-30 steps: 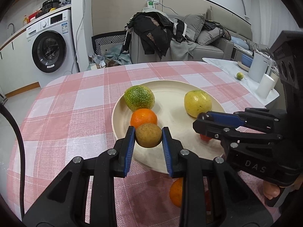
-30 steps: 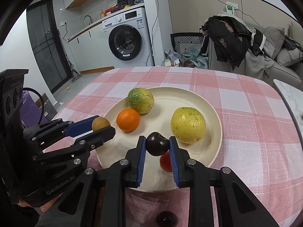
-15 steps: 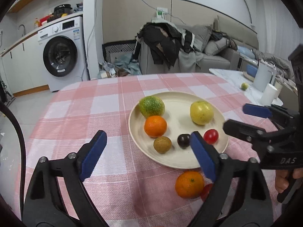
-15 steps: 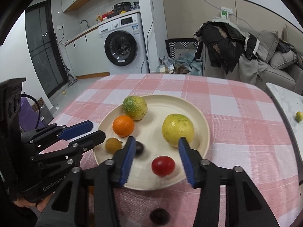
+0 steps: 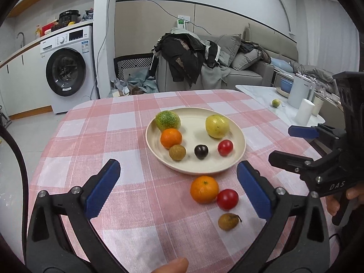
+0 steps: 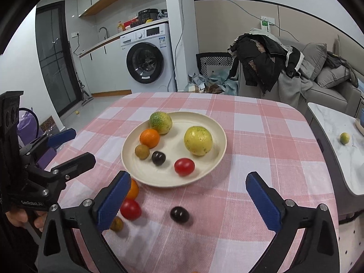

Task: Organize fruits
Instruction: 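Grasp the second dark plum with the right tool while the left tool approaches a brown longan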

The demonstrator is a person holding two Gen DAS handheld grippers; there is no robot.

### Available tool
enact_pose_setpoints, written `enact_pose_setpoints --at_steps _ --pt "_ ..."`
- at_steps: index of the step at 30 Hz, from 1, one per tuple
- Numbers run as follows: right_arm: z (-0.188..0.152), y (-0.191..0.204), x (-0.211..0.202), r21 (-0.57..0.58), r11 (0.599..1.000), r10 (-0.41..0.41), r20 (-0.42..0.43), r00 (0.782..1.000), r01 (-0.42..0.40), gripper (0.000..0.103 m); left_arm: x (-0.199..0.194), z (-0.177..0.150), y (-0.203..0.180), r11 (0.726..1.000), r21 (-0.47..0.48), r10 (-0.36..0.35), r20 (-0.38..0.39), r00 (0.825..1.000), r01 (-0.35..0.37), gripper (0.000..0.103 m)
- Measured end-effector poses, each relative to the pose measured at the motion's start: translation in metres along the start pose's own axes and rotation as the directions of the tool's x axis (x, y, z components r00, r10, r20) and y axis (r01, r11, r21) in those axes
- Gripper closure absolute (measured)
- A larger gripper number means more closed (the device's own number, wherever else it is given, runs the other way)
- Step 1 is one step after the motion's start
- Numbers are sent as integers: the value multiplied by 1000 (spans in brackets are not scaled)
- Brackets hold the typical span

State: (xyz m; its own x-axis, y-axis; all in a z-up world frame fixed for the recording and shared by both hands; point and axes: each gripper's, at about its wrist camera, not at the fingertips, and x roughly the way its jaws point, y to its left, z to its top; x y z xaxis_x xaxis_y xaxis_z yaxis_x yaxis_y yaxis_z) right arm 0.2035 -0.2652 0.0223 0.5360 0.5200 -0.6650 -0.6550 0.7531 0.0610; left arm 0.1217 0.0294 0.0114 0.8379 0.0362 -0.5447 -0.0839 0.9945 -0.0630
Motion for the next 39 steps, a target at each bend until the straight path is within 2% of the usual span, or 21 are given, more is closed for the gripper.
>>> enact_pose_setpoints --at_steps 14,26,29,33,37,39 --pt "-21 4 5 -65 998 -15 -55 998 11 0 2 -18 -8 1000 29 -6 -56 998 7 1" --pt "-33 -7 33 -24 999 -52 -157 986 49 0 16 -28 -24 994 98 -28 -120 992 40 1" --pt "-35 -8 37 -15 999 -37 -176 984 35 0 20 -30 -27 993 109 -35 -143 989 51 1" --pt "-38 -10 44 16 1000 -14 -218 976 18 0 24 -31 -25 993 91 -61 -178 982 78 1" --pt "-40 -7 47 -7 1000 -22 -226 974 21 2 28 -31 -22 994 70 -71 -198 978 86 1" --pt "-40 -5 47 -4 1000 -8 -220 975 7 7 29 -32 -21 994 64 -72 -207 976 87 1"
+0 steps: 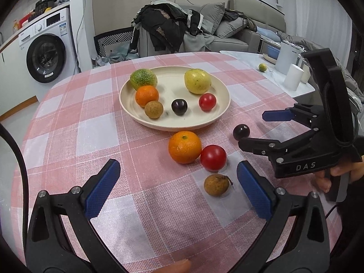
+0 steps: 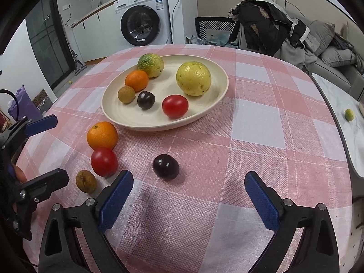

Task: Organize fruits
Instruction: 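Grasp the second dark plum with the right tool while the left tool approaches a brown longan, then close the left tool on the brown longan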

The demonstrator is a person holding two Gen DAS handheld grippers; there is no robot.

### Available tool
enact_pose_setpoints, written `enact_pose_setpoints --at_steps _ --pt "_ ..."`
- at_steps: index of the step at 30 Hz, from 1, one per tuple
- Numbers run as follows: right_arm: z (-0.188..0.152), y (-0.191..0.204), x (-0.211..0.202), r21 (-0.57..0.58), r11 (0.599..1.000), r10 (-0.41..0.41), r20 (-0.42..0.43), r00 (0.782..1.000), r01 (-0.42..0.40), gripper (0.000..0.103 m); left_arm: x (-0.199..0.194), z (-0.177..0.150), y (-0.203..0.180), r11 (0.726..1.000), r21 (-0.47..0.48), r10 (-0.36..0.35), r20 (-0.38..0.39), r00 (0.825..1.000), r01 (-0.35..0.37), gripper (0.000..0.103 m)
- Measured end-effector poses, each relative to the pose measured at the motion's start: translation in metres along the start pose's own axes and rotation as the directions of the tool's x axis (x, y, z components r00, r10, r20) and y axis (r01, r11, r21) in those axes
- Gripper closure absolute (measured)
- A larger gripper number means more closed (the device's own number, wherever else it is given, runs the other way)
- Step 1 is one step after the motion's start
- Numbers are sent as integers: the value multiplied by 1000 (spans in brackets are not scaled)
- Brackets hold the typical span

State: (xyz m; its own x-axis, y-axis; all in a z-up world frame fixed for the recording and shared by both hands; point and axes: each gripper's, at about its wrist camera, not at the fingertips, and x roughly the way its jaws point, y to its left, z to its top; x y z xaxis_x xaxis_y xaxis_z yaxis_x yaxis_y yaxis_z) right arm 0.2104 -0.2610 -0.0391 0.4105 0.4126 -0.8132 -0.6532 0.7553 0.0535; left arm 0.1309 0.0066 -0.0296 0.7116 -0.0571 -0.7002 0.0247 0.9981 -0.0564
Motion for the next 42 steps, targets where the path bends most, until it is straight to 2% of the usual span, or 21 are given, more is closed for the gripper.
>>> enact_pose_setpoints --at_steps 4,6,8,12,16,26,30,32,42 --pt "-1 4 2 -15 1000 -11 -5 1000 11 15 3 -1 0 1000 4 4 -17 1000 -4 1" --pt "-1 7 2 -26 1000 -12 -12 1000 12 23 4 -2 -2 1000 13 5 -20 1000 -5 1" --pt "-1 10 3 -38 999 -6 -15 1000 5 25 5 -2 -4 1000 26 4 -28 1000 -3 1" --pt "-2 16 6 -56 998 3 -25 1000 -5 37 8 -3 -8 999 45 5 -45 999 -3 1" --pt "0 18 7 -64 998 3 -19 1000 -4 43 11 -5 -11 998 53 20 -60 998 -17 1" --pt "1 28 8 -113 993 -23 -18 1000 21 65 22 -9 -12 998 41 -36 -131 991 42 2" --pt "0 31 8 -131 991 -35 -8 999 33 75 25 -10 -14 997 44 -58 -144 988 65 10" --pt "0 29 8 -126 991 -34 -6 999 33 77 26 -11 -16 996 49 -66 -150 987 74 16" --pt "6 22 -7 -92 996 13 38 999 -10 78 29 -14 -22 990 63 -113 -163 980 124 49"
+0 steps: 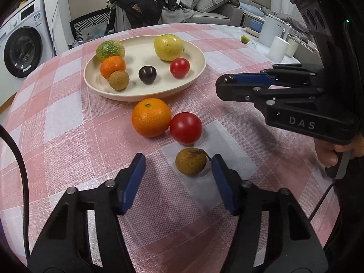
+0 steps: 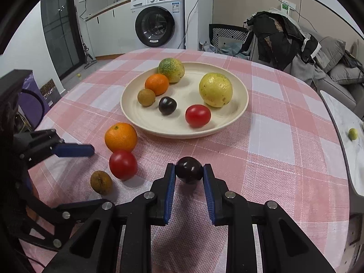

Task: Organize fruits
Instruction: 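Close the left tool on the brown longan, then carry the longan and plum to the plate and open both tools there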

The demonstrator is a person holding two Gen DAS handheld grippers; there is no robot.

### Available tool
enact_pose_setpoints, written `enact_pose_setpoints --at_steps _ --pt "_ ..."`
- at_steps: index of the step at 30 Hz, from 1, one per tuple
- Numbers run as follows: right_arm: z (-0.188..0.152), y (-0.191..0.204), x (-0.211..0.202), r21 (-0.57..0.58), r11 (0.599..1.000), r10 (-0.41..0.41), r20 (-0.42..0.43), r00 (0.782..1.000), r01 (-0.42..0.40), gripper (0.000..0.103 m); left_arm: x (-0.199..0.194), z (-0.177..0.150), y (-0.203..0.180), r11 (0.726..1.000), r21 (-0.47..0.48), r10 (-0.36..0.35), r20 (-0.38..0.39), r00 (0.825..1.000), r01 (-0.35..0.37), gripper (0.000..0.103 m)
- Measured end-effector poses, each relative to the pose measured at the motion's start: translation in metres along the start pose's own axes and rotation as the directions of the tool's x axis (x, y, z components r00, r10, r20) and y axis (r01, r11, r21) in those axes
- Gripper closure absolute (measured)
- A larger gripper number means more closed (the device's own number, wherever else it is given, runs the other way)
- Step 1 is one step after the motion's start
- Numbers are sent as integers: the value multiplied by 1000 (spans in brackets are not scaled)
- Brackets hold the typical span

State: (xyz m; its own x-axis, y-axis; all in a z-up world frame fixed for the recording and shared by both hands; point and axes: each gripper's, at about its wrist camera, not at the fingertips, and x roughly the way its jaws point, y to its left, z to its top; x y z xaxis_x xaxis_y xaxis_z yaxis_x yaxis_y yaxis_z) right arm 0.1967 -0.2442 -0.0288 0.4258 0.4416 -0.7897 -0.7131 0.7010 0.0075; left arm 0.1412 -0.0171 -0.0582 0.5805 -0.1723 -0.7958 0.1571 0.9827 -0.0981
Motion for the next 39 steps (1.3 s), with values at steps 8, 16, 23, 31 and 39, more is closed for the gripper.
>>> enact_pose_setpoints --at_steps 8,16,23,31,39 --pt "3 1 -10 4 1000 6 35 999 -7 78 -4 -2 -5 999 20 -44 15 999 44 78" --pt "3 2 -12 4 1000 8 39 999 -8 78 -6 -1 -6 999 23 -41 30 999 40 78" --pt "3 1 -17 6 1000 6 56 998 -6 78 -23 3 0 999 6 -35 96 995 35 78" --pt "7 -2 -33 18 1000 23 120 993 -25 78 -38 11 13 999 -50 23 167 986 -15 77" --pt "10 -8 -43 46 998 24 165 986 -32 78 -42 23 22 994 -81 85 212 974 -69 77"
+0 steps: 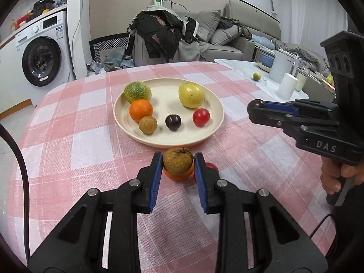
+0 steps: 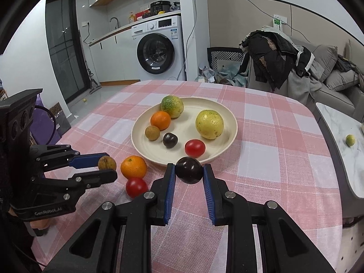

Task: Organize fruits
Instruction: 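Carry the longan and plum to the plate and open both tools there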

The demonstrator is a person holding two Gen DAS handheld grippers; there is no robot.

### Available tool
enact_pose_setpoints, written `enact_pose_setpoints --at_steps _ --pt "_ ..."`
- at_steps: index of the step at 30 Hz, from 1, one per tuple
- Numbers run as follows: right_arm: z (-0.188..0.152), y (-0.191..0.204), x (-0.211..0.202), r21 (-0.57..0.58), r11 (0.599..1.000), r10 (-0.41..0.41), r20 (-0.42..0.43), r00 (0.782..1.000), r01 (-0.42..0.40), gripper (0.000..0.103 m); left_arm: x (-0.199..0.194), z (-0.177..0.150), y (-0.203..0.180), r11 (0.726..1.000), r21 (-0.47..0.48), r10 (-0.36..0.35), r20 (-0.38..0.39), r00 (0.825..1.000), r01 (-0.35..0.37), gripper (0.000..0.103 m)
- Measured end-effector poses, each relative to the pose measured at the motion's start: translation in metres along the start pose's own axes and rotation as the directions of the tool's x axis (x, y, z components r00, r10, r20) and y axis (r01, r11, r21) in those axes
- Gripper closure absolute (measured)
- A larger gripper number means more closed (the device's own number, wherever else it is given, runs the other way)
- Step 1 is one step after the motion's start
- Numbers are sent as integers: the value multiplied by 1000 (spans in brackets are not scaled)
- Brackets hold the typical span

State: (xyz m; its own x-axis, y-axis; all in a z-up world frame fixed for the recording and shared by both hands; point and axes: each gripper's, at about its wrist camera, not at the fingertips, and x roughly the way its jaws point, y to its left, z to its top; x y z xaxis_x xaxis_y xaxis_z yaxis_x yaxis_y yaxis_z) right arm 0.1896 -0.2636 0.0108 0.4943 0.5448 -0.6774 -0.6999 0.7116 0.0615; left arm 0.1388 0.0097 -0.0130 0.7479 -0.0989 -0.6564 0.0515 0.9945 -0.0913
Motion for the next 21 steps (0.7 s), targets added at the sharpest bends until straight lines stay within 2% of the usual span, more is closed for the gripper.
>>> enact_pose_setpoints --at_steps 13,21 --pt "11 0 -6 10 1000 26 61 998 -27 78 8 26 0 999 11 33 50 998 -34 77" --pt "17 -3 1 23 999 34 64 997 -36 78 20 35 -2 999 20 44 62 997 -45 77"
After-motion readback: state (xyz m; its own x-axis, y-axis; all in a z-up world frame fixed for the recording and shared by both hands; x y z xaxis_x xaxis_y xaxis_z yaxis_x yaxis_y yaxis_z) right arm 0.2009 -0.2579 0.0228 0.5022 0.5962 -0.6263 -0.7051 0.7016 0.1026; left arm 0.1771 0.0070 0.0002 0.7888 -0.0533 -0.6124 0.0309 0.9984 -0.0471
